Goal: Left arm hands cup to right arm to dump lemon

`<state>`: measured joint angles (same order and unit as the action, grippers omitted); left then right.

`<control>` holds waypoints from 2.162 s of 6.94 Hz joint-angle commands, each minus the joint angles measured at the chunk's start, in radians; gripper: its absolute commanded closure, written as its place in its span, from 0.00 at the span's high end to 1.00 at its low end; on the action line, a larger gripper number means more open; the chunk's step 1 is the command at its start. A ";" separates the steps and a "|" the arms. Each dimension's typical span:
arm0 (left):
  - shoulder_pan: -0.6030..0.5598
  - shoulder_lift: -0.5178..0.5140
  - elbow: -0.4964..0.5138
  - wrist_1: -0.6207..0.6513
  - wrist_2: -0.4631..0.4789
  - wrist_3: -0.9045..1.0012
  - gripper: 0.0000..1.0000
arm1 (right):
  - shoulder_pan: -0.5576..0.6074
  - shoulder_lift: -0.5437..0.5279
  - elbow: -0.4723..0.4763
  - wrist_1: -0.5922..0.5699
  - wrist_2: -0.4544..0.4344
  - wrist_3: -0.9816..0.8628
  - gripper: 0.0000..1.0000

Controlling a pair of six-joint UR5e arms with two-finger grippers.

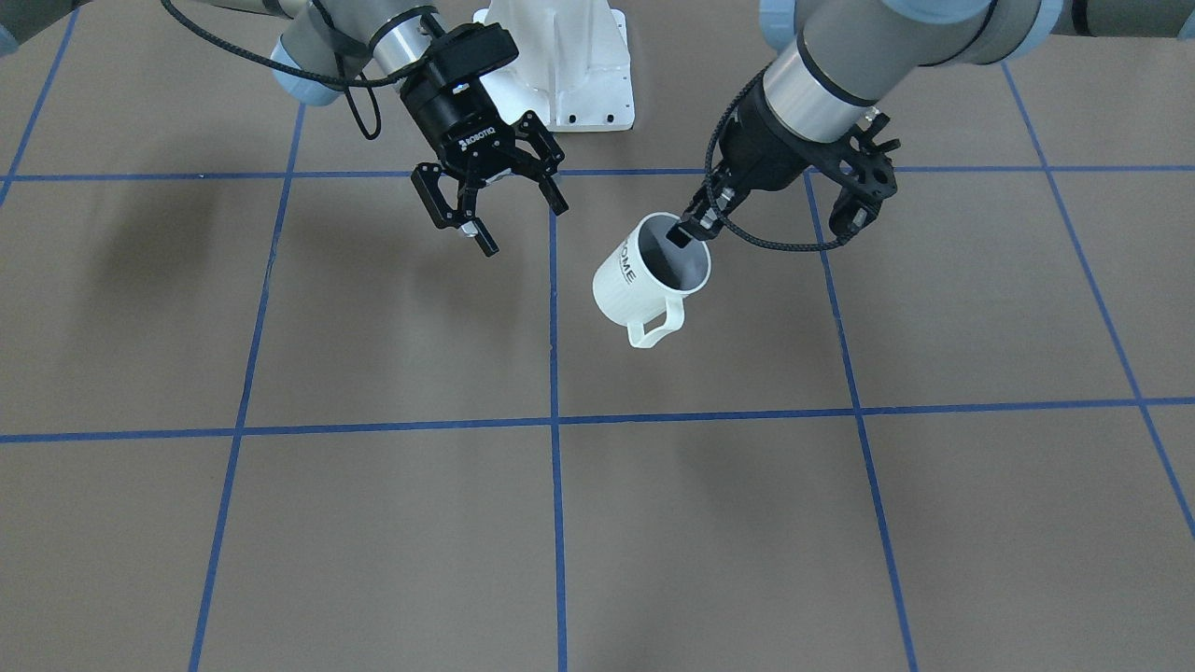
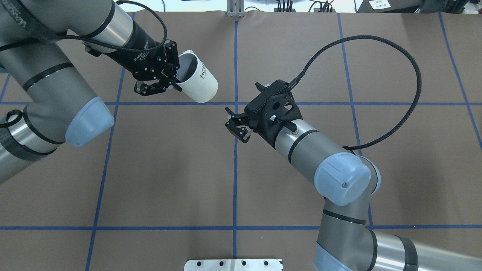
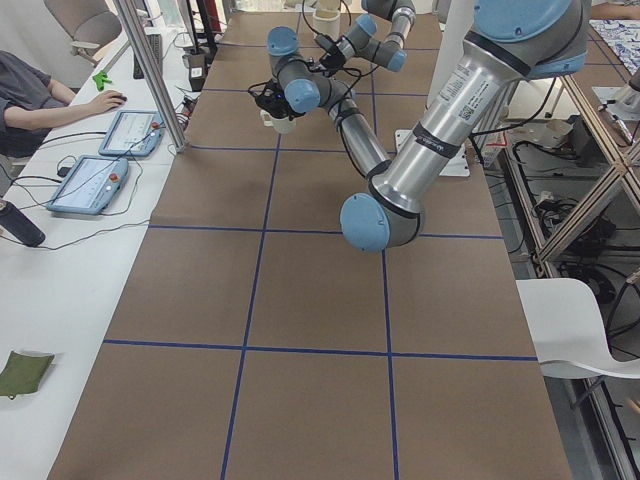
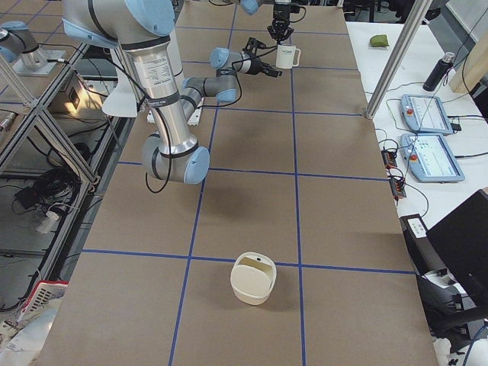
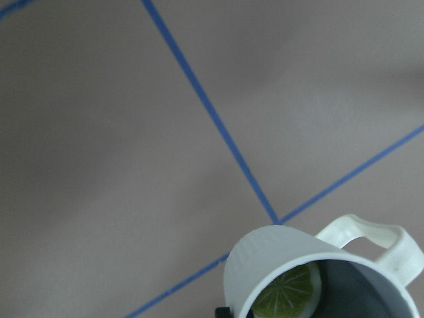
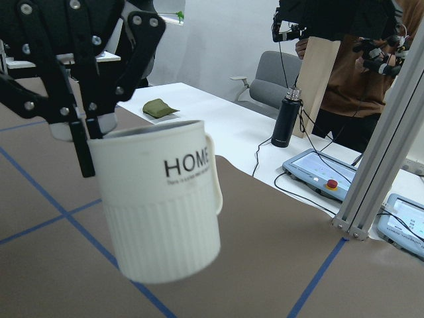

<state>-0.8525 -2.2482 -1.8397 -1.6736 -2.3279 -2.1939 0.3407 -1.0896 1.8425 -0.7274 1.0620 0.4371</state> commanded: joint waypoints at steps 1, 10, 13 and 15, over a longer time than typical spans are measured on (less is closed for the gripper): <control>0.038 -0.050 -0.001 -0.003 -0.005 -0.067 0.00 | -0.043 -0.001 0.001 0.016 -0.062 -0.039 0.98; 0.095 -0.086 -0.012 -0.005 -0.005 -0.112 0.00 | -0.072 -0.006 0.000 0.014 -0.160 -0.153 0.98; 0.121 -0.105 -0.012 -0.005 -0.004 -0.130 0.00 | -0.078 -0.007 0.000 0.014 -0.178 -0.166 0.98; 0.121 -0.105 -0.012 -0.005 -0.004 -0.130 0.00 | -0.080 -0.004 0.000 0.014 -0.178 -0.166 0.97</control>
<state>-0.7327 -2.3522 -1.8515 -1.6781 -2.3318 -2.3236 0.2611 -1.0960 1.8423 -0.7133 0.8846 0.2718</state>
